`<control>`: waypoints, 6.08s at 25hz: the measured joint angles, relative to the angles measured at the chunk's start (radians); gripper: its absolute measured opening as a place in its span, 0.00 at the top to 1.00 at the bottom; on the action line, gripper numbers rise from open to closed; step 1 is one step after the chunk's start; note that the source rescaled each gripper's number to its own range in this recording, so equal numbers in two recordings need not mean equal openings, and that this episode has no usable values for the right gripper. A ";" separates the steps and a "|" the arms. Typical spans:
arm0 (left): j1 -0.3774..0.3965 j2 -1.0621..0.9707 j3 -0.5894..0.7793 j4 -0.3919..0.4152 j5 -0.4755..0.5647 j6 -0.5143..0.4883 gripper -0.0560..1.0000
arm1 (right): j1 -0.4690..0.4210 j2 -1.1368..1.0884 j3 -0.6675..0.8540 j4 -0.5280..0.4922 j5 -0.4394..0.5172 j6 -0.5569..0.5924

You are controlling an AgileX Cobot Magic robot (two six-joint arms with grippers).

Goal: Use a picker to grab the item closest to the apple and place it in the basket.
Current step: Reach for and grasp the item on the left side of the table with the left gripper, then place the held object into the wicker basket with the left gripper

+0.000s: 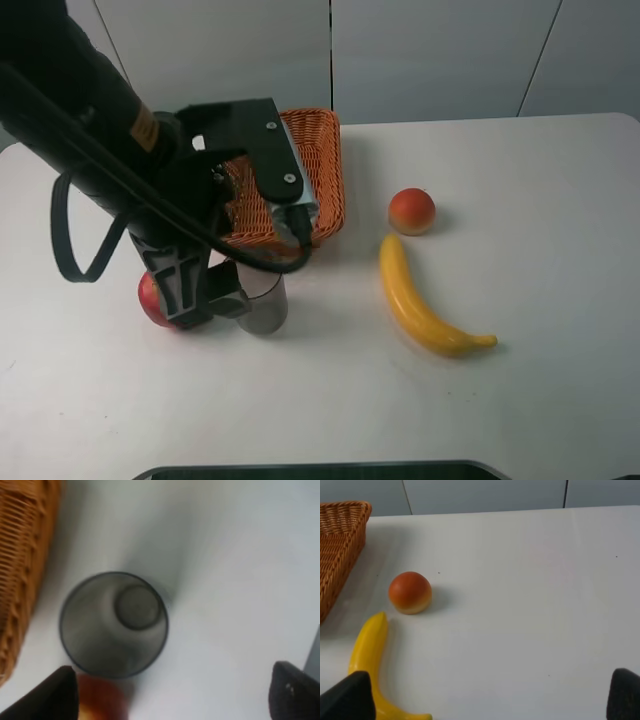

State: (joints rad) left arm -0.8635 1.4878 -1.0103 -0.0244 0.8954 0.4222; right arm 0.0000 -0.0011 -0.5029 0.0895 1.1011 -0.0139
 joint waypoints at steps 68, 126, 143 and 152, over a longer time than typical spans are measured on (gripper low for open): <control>-0.043 0.360 -0.002 0.126 -0.181 -0.104 0.95 | 0.000 0.000 0.000 0.000 0.000 0.000; 0.345 0.490 -0.355 0.024 -0.386 -0.448 0.95 | 0.000 0.000 0.000 0.000 0.000 0.000; 0.345 0.522 -0.356 0.024 -0.447 -0.447 0.04 | 0.000 0.000 0.000 0.000 0.000 0.000; 0.334 0.511 -0.356 0.024 -0.450 -0.447 0.01 | 0.000 0.000 0.000 0.000 0.000 0.000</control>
State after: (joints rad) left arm -0.5295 1.9986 -1.3667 0.0000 0.4450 -0.0245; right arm 0.0000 -0.0011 -0.5029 0.0895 1.1011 -0.0139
